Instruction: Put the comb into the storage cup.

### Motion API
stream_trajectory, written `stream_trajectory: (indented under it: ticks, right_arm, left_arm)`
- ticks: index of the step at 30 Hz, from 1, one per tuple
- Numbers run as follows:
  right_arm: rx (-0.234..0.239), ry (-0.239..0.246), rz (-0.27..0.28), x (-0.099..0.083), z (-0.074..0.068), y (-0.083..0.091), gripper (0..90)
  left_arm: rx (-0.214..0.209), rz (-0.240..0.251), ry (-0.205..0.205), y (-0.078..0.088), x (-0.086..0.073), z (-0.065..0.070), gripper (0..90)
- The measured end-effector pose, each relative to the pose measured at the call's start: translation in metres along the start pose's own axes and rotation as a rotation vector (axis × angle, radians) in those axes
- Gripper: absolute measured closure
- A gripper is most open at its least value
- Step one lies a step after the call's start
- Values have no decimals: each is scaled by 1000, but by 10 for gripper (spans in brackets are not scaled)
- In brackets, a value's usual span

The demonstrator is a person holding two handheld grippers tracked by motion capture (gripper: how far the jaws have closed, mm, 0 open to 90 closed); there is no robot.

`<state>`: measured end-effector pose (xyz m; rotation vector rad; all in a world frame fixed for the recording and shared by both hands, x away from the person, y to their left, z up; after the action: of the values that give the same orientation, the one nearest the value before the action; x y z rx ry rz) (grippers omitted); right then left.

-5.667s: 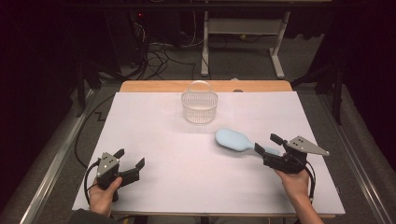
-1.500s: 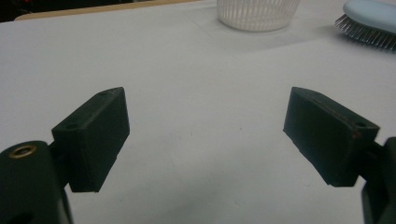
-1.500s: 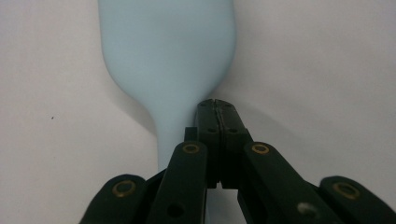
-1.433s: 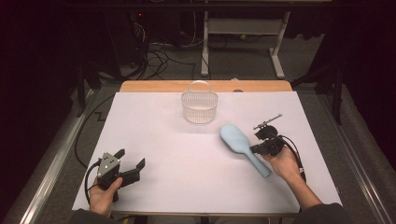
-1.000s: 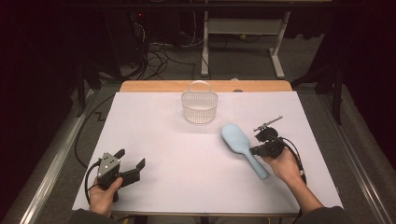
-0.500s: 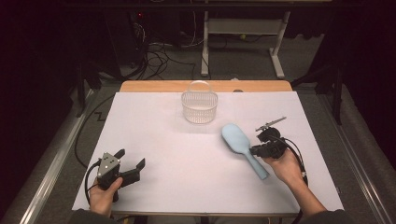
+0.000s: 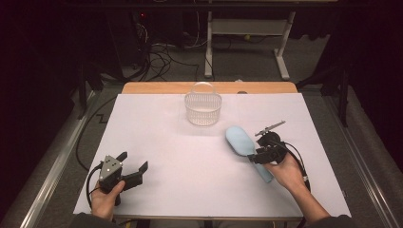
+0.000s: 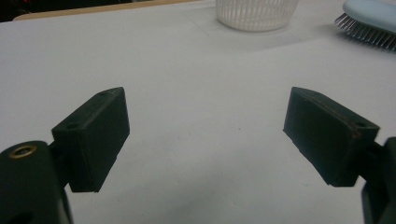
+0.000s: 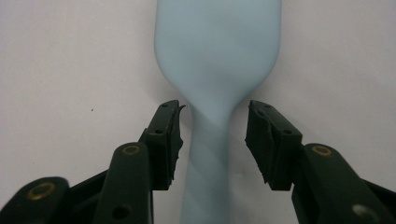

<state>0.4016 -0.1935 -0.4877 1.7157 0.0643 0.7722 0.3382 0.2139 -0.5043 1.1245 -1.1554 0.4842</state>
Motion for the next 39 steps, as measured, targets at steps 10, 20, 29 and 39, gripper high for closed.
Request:
stream_trajectory:
  ticks: [10,20,29,39]
  right_arm:
    - [-22,11,-42,-2,-3,-12,517]
    - [-50,12,-83,-3,-4,-24,520]
    - [-81,24,-89,1,-2,-28,558]
    - [-94,34,-87,1,-2,-28,660]
  left_arm:
    - [-1,0,0,0,0,0,154]
    - [-2,-3,-1,0,0,0,153]
    - [-3,-3,-2,0,0,0,153]
    - [2,-2,-8,0,0,0,153]
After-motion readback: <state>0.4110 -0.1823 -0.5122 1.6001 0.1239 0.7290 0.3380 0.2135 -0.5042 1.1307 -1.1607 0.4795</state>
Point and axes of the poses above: each handheld gripper's, and its own axes: y roughly backward along the jaws, x roughly out of its top, z roughly to its right, the point moved 8 cm from there along -y, roughly forward along the jaws, and after that the axes turned 5 degrees about -y, right-handed, at the moved point
